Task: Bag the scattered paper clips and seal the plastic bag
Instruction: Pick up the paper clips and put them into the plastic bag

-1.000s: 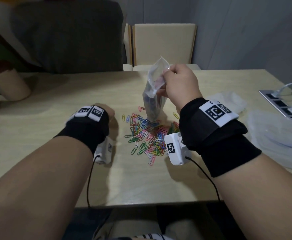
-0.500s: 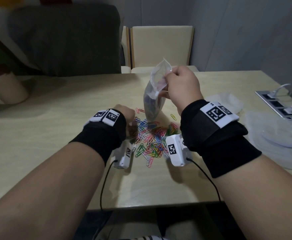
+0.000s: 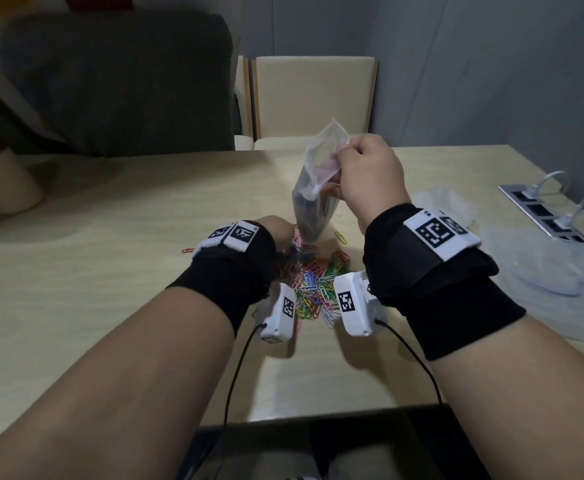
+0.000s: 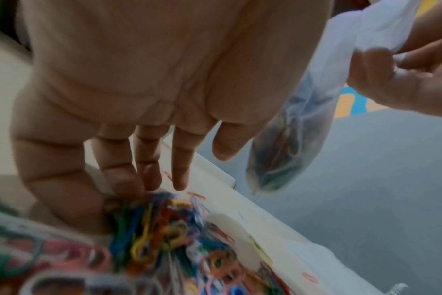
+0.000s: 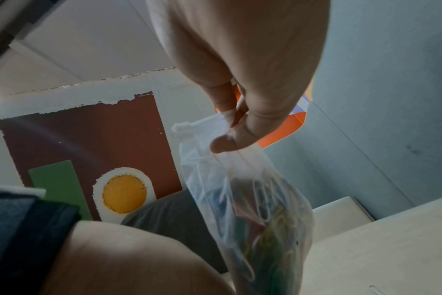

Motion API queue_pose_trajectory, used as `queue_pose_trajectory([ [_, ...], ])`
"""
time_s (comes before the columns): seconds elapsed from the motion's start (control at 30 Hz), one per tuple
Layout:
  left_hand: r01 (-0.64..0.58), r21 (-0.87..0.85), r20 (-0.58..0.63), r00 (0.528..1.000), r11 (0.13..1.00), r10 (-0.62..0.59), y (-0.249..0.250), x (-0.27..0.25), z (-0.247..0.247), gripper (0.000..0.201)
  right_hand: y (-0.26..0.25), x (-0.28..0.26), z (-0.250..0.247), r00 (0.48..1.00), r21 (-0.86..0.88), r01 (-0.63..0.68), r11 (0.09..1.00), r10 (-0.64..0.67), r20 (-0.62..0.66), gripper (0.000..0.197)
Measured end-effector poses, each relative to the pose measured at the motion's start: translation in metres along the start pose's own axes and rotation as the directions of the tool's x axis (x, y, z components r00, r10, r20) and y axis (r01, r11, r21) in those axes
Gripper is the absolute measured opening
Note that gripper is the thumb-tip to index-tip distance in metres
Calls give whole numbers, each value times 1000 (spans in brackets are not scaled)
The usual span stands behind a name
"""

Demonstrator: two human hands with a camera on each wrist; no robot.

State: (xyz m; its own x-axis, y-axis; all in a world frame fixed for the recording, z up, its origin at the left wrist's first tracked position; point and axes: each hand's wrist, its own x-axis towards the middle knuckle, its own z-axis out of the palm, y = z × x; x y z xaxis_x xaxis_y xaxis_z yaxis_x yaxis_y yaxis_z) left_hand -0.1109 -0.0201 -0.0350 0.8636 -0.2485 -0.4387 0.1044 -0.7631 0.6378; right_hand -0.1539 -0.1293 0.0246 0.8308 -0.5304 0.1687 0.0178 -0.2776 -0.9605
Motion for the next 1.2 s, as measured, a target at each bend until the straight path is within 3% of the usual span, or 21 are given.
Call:
queue_pose_trajectory([
  [0.13, 22, -200, -188, 980, 980, -61, -16, -4, -29, 32, -5, -3, 6, 999, -29, 3, 1000, -2, 32, 15],
  [0.23, 6, -265, -296, 951, 964, -88, -26, -15, -58, 38, -12, -8, 16, 997, -78, 25, 997, -19, 77, 19],
  [0.47, -95, -385, -406, 911, 918, -76, -40, -45, -97, 40, -30, -18, 57, 945, -127, 100, 987, -54, 322, 20],
  [0.57, -130, -350, -423, 906, 928, -33, -42, -52, -100, 48, -25, -22, 61, 926, -132, 53, 990, 1, 378, 23],
  [0.73, -132, -222, -325, 944, 966, 55, -46, -56, -80, 48, 3, -28, 62, 857, -115, -240, 964, 266, 441, 27],
  [0.87, -115, -225, -297, 954, 968, 44, -55, -50, -75, 37, 15, -23, 56, 874, -154, -187, 970, 236, 425, 26],
  [0.97, -65, -307, -358, 932, 950, -51, -62, -36, -86, 34, 17, -19, 50, 880, -125, -220, 967, 252, 404, 19],
  [1.03, 34, -209, -396, 911, 977, -117, -66, -22, -92, 38, 16, -19, 49, 878, -72, -263, 962, 270, 395, 11],
  [1.1, 158, 12, -385, 912, 987, -141, -76, -5, -92, 39, 14, -20, 49, 882, -17, -272, 962, 256, 395, 12],
  [1.2, 264, 300, -334, 929, 917, -158, -91, 17, -85, 25, 11, -20, 47, 897, 39, -207, 978, 174, 407, 20],
])
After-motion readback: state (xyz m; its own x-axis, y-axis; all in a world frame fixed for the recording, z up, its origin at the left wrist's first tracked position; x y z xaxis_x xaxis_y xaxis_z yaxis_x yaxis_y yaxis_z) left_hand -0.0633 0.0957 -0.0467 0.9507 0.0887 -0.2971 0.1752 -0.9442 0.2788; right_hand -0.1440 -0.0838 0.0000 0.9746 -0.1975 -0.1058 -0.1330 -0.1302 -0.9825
